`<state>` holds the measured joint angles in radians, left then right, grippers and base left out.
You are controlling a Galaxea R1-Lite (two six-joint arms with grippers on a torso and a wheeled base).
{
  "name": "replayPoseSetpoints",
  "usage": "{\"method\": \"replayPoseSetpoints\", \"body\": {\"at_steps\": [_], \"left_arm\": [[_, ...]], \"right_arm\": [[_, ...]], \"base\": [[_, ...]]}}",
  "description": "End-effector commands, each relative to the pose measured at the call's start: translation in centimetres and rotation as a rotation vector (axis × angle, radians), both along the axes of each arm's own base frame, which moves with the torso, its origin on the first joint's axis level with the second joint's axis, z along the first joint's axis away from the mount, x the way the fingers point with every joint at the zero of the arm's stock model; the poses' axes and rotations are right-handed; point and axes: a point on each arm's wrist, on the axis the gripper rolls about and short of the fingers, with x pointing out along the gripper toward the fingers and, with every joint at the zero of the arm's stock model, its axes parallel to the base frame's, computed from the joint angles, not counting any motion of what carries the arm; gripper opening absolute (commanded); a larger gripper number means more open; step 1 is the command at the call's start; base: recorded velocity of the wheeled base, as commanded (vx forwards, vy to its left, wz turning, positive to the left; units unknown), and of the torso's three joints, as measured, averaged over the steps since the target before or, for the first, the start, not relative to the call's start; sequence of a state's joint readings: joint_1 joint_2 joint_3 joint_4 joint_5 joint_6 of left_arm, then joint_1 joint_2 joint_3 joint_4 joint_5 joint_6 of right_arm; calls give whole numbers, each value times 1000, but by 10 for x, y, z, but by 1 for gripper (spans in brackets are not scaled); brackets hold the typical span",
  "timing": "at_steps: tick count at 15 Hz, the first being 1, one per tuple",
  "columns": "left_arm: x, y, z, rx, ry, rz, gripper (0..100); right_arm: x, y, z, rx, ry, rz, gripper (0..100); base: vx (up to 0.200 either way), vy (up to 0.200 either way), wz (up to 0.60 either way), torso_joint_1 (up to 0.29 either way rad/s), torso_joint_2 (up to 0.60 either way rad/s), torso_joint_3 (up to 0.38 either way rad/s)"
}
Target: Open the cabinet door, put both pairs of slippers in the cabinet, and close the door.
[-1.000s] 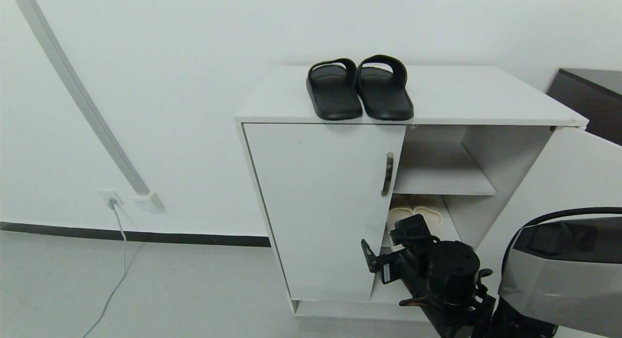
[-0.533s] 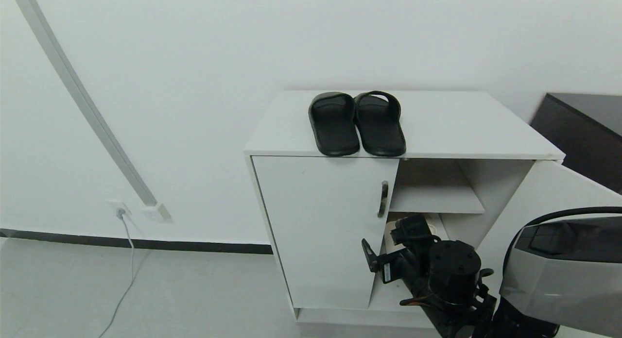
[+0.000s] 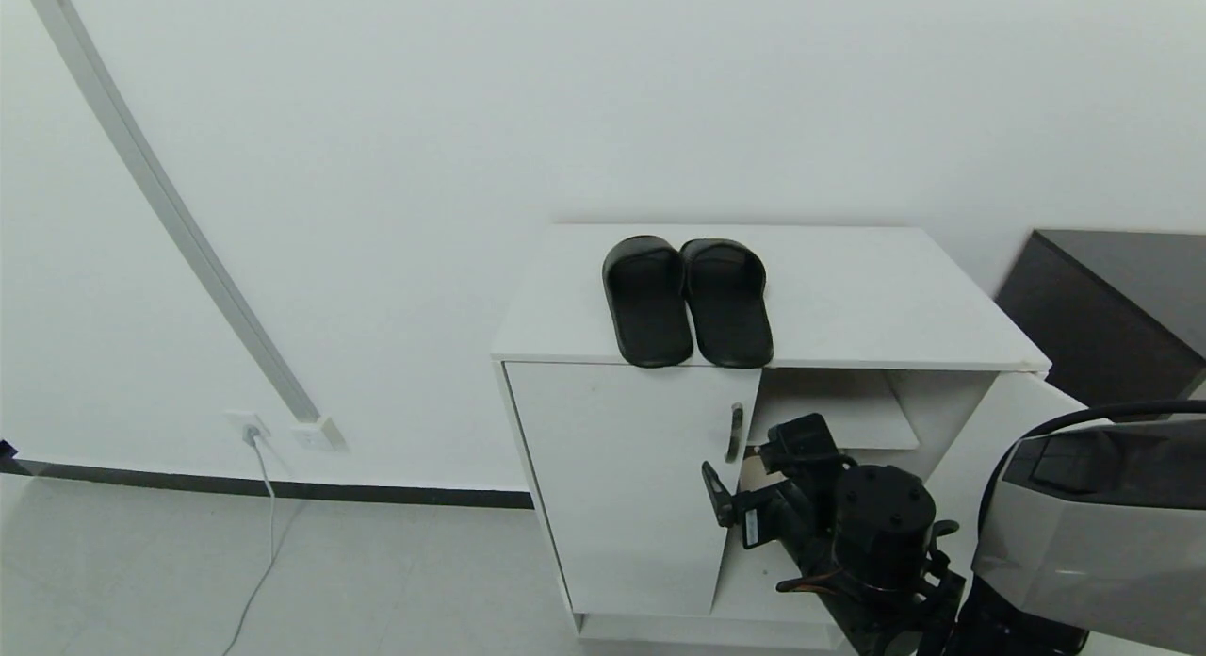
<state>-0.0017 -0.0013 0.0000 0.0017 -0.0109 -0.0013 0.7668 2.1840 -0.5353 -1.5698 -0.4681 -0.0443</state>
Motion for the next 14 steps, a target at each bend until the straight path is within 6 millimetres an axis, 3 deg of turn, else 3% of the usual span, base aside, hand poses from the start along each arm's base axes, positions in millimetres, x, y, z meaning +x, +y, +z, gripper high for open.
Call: {"method": "replayPoseSetpoints", "body": {"at_steps": [1, 6, 8, 14], "left_arm": [[0, 0, 0, 0, 1, 0, 0], [0, 0, 0, 0, 1, 0, 0], [0, 0, 0, 0, 1, 0, 0], [0, 0, 0, 1, 1, 0, 0]], "right_arm": [[0, 0, -1, -2, 2, 2, 100], [2, -1, 5, -8, -21, 11, 100], [8, 5, 25, -7, -46, 10, 100], [27, 38, 116, 62, 67, -92, 100]], "base": [[0, 0, 0, 256, -579, -330], [0, 0, 0, 89, -193, -108], [0, 0, 0, 0, 0, 0], [0, 0, 0, 0, 0, 0]]}}
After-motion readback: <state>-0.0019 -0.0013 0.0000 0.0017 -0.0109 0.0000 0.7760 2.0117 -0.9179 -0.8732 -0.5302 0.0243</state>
